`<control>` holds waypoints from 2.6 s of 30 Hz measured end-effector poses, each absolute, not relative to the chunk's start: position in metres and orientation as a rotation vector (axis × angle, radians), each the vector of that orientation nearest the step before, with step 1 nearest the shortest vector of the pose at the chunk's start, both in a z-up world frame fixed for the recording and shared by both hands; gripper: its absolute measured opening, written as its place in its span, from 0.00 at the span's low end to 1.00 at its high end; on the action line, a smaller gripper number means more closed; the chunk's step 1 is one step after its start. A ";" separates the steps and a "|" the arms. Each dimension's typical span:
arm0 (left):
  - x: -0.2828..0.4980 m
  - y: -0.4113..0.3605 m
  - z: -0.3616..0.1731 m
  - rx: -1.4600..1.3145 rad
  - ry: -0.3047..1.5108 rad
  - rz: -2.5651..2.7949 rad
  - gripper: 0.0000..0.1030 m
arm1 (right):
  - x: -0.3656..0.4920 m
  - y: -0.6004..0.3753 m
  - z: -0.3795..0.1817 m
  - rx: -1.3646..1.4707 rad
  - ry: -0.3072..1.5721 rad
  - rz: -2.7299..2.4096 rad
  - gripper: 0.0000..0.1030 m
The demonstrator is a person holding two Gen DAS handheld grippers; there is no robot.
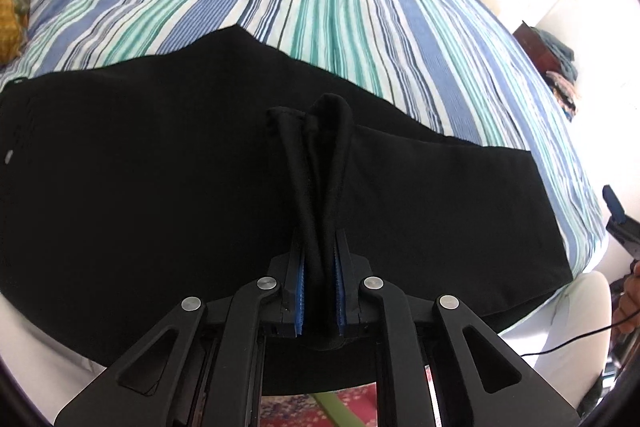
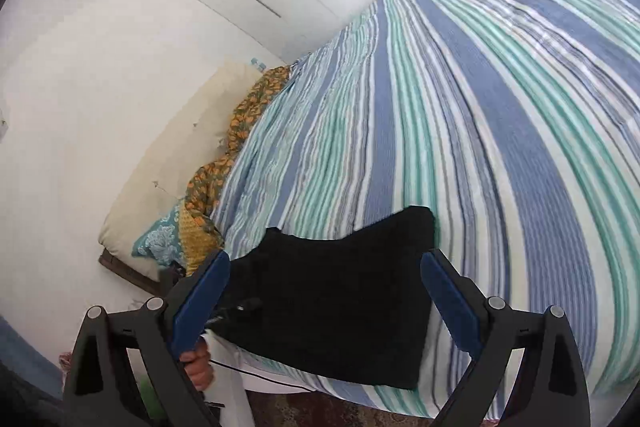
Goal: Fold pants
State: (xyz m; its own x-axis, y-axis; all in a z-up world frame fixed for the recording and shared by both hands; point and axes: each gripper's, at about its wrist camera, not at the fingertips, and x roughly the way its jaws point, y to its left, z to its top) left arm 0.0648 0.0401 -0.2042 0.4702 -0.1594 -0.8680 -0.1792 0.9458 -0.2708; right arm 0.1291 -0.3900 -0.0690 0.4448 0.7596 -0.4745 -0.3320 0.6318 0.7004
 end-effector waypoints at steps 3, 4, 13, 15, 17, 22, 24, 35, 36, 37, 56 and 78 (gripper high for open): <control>0.063 0.035 -0.205 -0.317 1.083 0.016 0.10 | 0.150 -0.361 -0.085 0.624 0.946 0.847 0.93; 0.063 0.034 -0.205 -0.314 1.084 0.012 0.11 | 0.155 -0.351 -0.099 0.616 1.000 0.843 0.93; 0.067 0.039 -0.213 -0.345 1.080 -0.007 0.12 | 0.169 -0.311 -0.127 0.348 1.195 0.708 0.86; 0.066 0.038 -0.211 -0.340 1.080 -0.007 0.12 | 0.177 -0.308 -0.107 0.316 1.135 0.729 0.86; 0.065 0.041 -0.210 -0.346 1.078 -0.010 0.12 | 0.190 -0.300 -0.104 0.302 1.137 0.714 0.87; 0.064 0.040 -0.211 -0.347 1.073 -0.013 0.13 | 0.209 -0.293 -0.174 0.285 1.325 0.620 0.89; 0.063 0.039 -0.211 -0.339 1.074 -0.011 0.13 | 0.202 -0.289 -0.158 0.232 1.272 0.620 0.88; 0.068 0.037 -0.214 -0.350 1.085 -0.016 0.13 | 0.106 -0.304 -0.137 0.169 1.162 0.707 0.91; 0.068 0.037 -0.214 -0.344 1.082 -0.015 0.14 | 0.106 -0.306 -0.157 0.189 1.216 0.682 0.90; 0.068 0.036 -0.214 -0.339 1.082 -0.015 0.14 | 0.104 -0.310 -0.164 0.221 1.194 0.683 0.90; 0.053 0.084 -0.191 -0.544 0.916 0.116 0.75 | 0.099 -0.371 -0.120 0.338 0.911 0.433 0.91; 0.050 0.093 -0.193 -0.535 0.913 0.199 0.75 | 0.099 -0.372 -0.127 0.324 0.934 0.420 0.91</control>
